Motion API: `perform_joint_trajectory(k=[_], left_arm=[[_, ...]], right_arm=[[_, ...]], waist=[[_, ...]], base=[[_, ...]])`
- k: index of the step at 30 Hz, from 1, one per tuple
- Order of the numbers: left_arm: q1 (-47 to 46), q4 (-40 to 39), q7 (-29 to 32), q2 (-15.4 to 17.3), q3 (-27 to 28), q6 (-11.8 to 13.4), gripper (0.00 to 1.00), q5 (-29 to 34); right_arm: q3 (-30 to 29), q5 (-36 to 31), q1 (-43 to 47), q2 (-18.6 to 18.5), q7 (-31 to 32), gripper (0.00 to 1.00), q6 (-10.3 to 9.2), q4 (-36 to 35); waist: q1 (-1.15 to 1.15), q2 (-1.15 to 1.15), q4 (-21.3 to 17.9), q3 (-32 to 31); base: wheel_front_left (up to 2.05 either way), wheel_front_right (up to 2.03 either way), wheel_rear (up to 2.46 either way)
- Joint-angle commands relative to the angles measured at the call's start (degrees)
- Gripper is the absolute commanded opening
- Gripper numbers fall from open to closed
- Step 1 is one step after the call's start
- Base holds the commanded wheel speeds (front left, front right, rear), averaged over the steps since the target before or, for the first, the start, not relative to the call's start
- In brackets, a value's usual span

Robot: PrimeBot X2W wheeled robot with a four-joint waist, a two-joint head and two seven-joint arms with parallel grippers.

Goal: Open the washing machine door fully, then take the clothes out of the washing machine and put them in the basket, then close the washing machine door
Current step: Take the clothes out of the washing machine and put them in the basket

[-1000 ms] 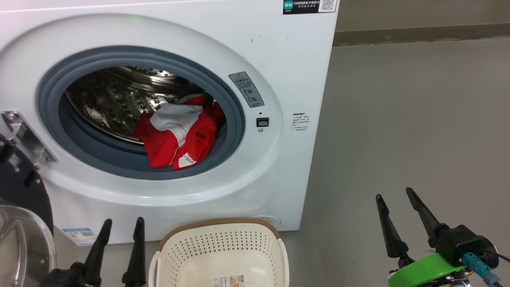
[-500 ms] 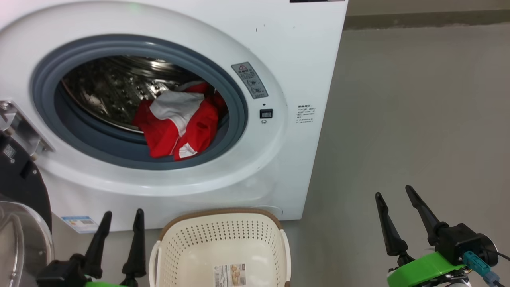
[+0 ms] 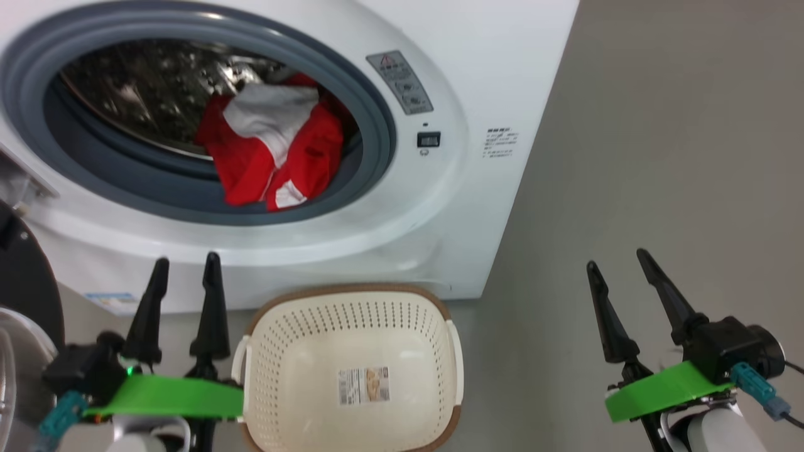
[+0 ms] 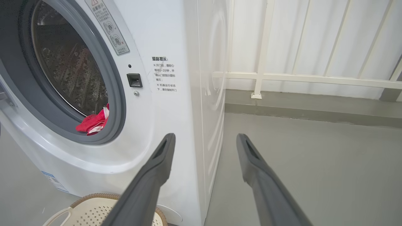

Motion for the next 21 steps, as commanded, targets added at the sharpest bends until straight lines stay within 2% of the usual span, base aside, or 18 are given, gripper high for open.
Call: perform_joint_trajectory(k=[1,9,21], left_arm=[[-2.73,-0.74,-0.67,0.66,1.87,-0.26,1.0,0.04],[-11.2,4.29,-1.02,-0.2,1.31,-1.76,1.0,-0.62],[-24.69,13.33,0.09,1.12,0.99,-3.2,1.0,-2.2]], right_arm=[[1.48,-0.76,-2.2,-0.41,-0.37,1.0,0.36,-1.67],[1.76,-1.28,-4.97,-0.41,-0.37,1.0,0.36,-2.37],[1.69,-2.2,-7.8,-0.41,-0.37,1.0,0.36,-3.45]], waist=[[0.0,0.0,0.63,3.32],[0.0,0.0,0.96,9.54],[0.0,0.0,0.81,15.69]], base=[[0.0,0.0,0.0],[0.0,0.0,0.0],[0.0,0.0,0.0]])
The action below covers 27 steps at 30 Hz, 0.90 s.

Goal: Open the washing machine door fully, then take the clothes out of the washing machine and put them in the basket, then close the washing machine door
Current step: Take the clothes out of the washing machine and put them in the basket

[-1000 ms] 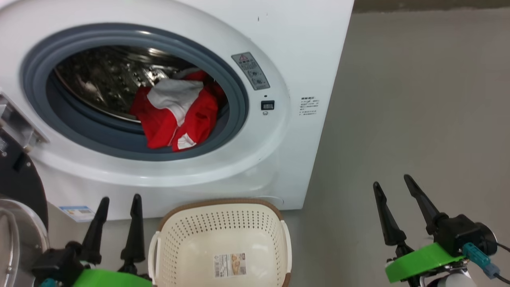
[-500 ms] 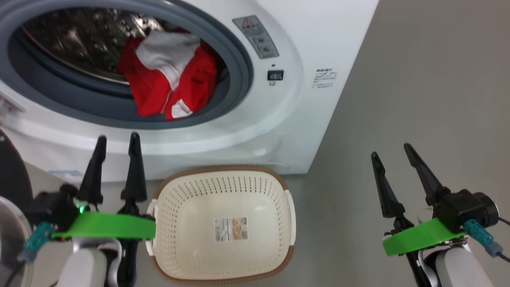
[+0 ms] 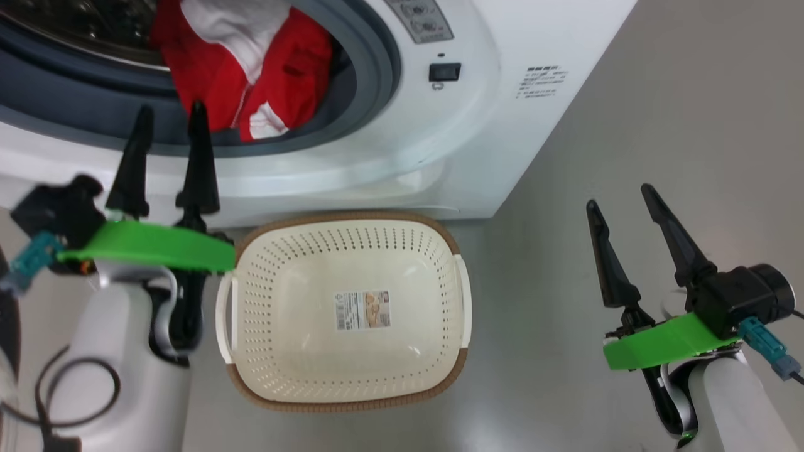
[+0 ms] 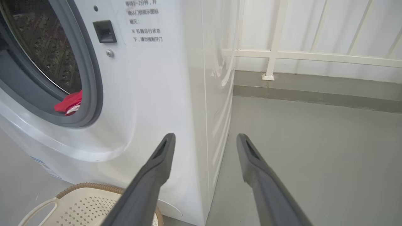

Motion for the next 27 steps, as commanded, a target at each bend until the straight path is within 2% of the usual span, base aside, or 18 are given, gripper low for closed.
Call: perform_joint_trajectory(k=[1,10,18,27], left_arm=[[-2.04,-0.14,0.27,2.21,1.29,-0.55,1.0,-0.56],[-12.05,8.36,3.41,4.49,0.34,-0.95,1.0,-0.59],[-20.5,16.29,10.44,6.7,-2.54,-0.07,1.0,1.68],[-28.33,24.51,17.19,9.48,-4.65,2.47,1.0,4.18]], right_arm=[[1.5,-0.26,-1.04,-0.15,-0.37,1.0,0.36,-1.75],[0.74,-1.14,-2.45,-0.15,-0.37,1.0,0.36,-1.87],[-1.66,-0.72,-3.38,-0.15,-0.37,1.0,0.36,-1.15],[0.32,1.51,-4.09,-0.15,-0.37,1.0,0.36,-0.4]], waist=[[0.0,0.0,-0.21,2.31],[0.0,0.0,-1.11,6.58],[0.0,0.0,-1.76,8.32],[0.0,0.0,-3.1,9.27]], base=[[0.0,0.0,0.0],[0.0,0.0,0.0],[0.0,0.0,0.0],[0.0,0.0,0.0]])
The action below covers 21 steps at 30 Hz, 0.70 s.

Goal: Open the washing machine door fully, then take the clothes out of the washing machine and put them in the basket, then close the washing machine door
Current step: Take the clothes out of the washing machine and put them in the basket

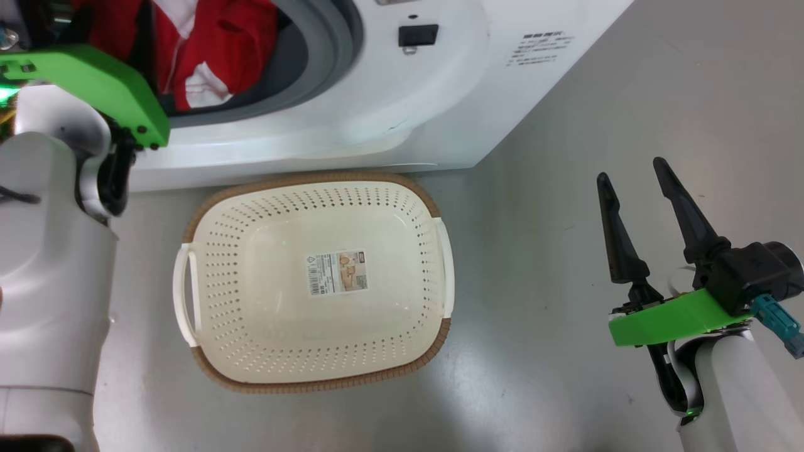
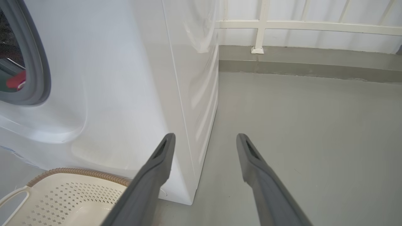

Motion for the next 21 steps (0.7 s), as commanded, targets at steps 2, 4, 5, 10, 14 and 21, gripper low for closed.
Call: perform_joint_trajectory(k=[2,4,5,10,14,21], left_arm=[[-1.96,2.45,2.19,3.35,0.67,0.25,1.0,0.16],[-2.66,4.48,3.68,3.52,0.53,0.0,1.0,-0.15],[-3.01,5.29,4.03,3.6,0.53,-0.1,1.0,-0.3],[-4.36,8.45,5.14,4.13,-0.17,-0.34,1.0,-0.14],[-5.13,9.97,4.73,4.34,-0.57,-0.26,1.0,-0.02],[-5.33,12.07,4.1,4.24,-0.79,-1.31,0.0,-0.75]], right_arm=[[1.92,1.28,-0.54,0.04,-0.37,1.0,0.36,-0.89],[1.99,1.38,-0.69,0.04,-0.37,1.0,0.36,-0.54],[2.03,1.39,-0.77,0.04,-0.37,1.0,0.36,-0.27],[2.36,1.7,-1.2,0.04,-0.37,1.0,0.36,0.31],[2.76,2.02,-1.54,0.04,-0.37,1.0,0.36,0.48],[2.98,2.14,-1.85,0.04,-0.37,1.0,0.36,0.45]], waist=[[0.0,0.0,-0.74,0.59],[0.0,0.0,-1.0,0.82],[0.0,0.0,-1.11,0.9],[0.0,0.0,-1.6,1.09],[0.0,0.0,-1.85,1.12],[0.0,0.0,-1.89,1.2]], base=[[0.0,0.0,0.0],[0.0,0.0,0.0],[0.0,0.0,0.0],[0.0,0.0,0.0],[0.0,0.0,0.0],[0.0,0.0,0.0]])
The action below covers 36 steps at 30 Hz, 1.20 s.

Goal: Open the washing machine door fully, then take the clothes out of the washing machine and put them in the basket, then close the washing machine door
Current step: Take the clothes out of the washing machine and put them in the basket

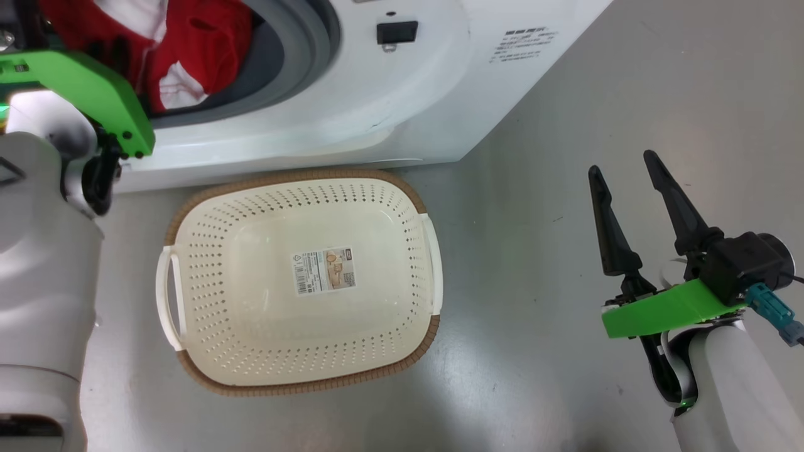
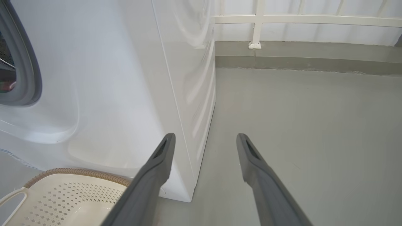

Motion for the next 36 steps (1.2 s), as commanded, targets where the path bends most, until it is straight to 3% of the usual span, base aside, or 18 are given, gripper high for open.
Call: perform_joint_trajectory(k=[1,9,23,29,36], left_arm=[[-0.37,-0.55,-0.25,3.13,0.57,-0.35,0.0,-0.5],[0.58,0.15,-5.22,2.43,0.74,-1.39,0.0,-1.62],[6.0,-3.71,-20.64,1.45,0.94,-3.49,0.0,-3.25],[11.06,-12.02,-22.37,1.54,1.54,-3.96,0.0,-2.9],[22.07,-31.83,-22.43,-0.11,7.17,-2.61,0.0,1.17]], right_arm=[[1.49,0.04,-0.03,0.04,-0.37,1.0,0.36,-1.08],[1.5,0.26,-0.05,0.04,-0.37,1.0,0.36,-0.52],[1.83,1.02,0.41,0.04,-0.37,1.0,0.36,0.38],[1.85,1.21,1.08,0.04,-0.37,1.0,0.36,0.56],[1.37,1.04,2.37,0.04,-0.37,1.0,0.36,0.91]], waist=[[0.0,0.0,0.0,-0.01],[0.0,0.0,0.49,-0.72],[0.0,0.0,1.55,-4.47],[0.0,0.0,1.7,-7.14],[0.0,0.0,2.24,-10.4]], base=[[0.0,0.0,0.0],[0.0,0.0,0.0],[0.0,0.0,0.0],[0.0,0.0,0.0],[0.0,0.0,0.0]])
